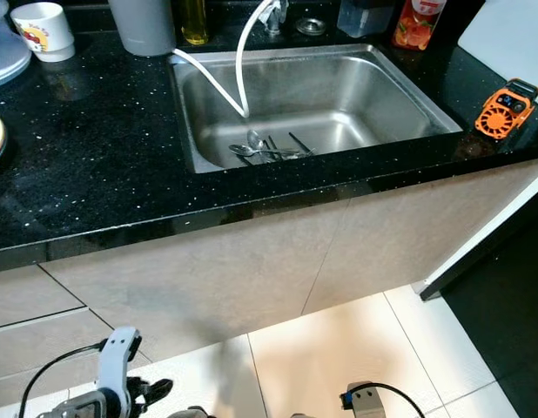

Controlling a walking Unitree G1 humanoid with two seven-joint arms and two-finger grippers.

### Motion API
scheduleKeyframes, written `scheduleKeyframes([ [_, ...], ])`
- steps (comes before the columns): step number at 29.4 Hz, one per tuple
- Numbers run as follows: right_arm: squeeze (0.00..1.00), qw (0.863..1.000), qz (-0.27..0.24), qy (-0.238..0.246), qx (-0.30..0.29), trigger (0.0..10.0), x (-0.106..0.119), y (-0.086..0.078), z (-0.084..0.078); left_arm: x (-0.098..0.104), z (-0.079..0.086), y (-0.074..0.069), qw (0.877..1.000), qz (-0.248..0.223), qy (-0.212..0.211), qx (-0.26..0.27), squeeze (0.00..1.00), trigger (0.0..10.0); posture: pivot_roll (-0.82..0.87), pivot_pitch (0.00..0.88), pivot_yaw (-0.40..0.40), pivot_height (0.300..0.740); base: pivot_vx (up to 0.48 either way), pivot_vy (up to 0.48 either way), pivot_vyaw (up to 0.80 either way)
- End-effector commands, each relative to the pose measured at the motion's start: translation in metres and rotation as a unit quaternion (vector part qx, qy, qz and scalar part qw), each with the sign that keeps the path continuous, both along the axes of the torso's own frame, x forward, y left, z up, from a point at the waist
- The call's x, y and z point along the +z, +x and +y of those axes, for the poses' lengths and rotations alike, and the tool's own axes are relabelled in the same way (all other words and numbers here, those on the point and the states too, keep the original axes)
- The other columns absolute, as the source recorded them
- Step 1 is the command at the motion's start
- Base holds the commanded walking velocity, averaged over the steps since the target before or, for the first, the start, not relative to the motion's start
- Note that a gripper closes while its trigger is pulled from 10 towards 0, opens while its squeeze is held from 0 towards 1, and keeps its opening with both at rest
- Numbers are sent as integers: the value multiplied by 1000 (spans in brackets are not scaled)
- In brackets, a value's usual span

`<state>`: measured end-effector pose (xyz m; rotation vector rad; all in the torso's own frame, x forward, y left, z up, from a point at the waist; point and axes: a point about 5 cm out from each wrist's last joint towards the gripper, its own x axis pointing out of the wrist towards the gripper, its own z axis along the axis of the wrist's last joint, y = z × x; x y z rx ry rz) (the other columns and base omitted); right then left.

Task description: Kitchen organization

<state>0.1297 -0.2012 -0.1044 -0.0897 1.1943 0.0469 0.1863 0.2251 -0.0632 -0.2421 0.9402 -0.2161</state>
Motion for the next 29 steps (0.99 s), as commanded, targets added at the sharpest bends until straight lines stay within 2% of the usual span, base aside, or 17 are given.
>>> scheduleKeyframes([
  [1, 0, 1000, 6, 2, -12, 10000, -2, -4, 0, -4, 2, -5, 1000, 10, 12, 14, 0, 10000, 78, 73, -24, 740, 0, 0, 0],
  [8, 0, 1000, -2, 12, -26, 10000, -1, -1, 4, -6, 4, -4, 999, 15, 32, 8, 0, 10000, 45, 63, -17, 740, 0, 0, 0],
  [10, 0, 1000, 3, 13, -28, 10000, -2, -5, 3, -3, 5, 5, 999, 5, 34, 16, 0, 10000, 36, 67, -20, 740, 0, 0, 0],
  [14, 0, 1000, 3, 11, -29, 10000, -2, -5, 0, 0, 6, 10, 999, -4, 32, 30, 0, 10000, 22, 69, -9, 740, 0, 0, 0],
  [20, 0, 999, -1, 12, -44, 10000, -1, -5, -3, 2, 10, 12, 999, -4, 41, 34, 0, 10000, 14, 70, -3, 740, 0, 0, 0],
  [24, 0, 999, -1, 18, -47, 10000, -2, -6, 2, 5, 14, 17, 998, -16, 40, 46, 0, 10000, 28, 67, 4, 740, 0, 0, 0],
  [29, 0, 998, -6, 16, -52, 10000, -1, -4, 2, 2, 14, 13, 998, -9, 51, 42, 0, 10000, 33, 65, 0, 740, 0, 0, 0],
])
